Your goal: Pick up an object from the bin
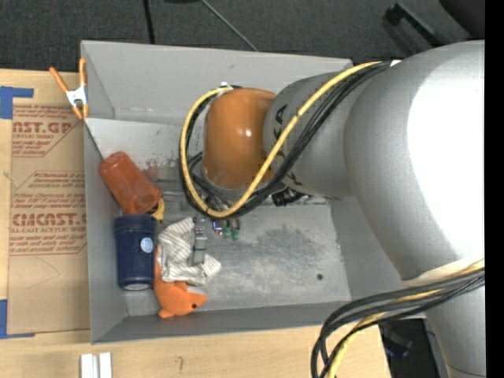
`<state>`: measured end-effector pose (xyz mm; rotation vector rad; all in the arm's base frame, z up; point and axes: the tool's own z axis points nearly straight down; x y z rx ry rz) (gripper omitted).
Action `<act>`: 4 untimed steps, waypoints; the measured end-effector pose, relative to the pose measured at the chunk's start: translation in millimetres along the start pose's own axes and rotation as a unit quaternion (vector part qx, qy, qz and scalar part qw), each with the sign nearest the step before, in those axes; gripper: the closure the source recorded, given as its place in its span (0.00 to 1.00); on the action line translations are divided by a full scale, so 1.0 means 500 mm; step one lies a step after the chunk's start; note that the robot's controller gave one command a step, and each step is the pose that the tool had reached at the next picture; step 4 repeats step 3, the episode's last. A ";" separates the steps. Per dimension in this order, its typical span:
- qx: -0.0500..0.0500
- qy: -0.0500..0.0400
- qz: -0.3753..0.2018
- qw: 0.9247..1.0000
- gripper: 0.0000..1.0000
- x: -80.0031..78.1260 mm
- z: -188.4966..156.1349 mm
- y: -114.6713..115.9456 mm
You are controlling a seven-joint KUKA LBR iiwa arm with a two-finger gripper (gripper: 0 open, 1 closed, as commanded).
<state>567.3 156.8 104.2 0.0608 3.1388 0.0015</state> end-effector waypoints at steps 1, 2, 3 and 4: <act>0.000 0.000 -0.158 0.987 1.00 -0.022 0.062 -0.022; -0.001 0.000 -0.158 0.987 1.00 -0.022 0.062 -0.022; 0.000 0.002 -0.191 0.982 1.00 0.032 -0.325 -0.095; 0.000 0.002 -0.191 0.982 1.00 0.032 -0.325 -0.095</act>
Offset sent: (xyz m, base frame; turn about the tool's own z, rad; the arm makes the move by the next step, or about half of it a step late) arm 0.0000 0.0000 0.0000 0.0000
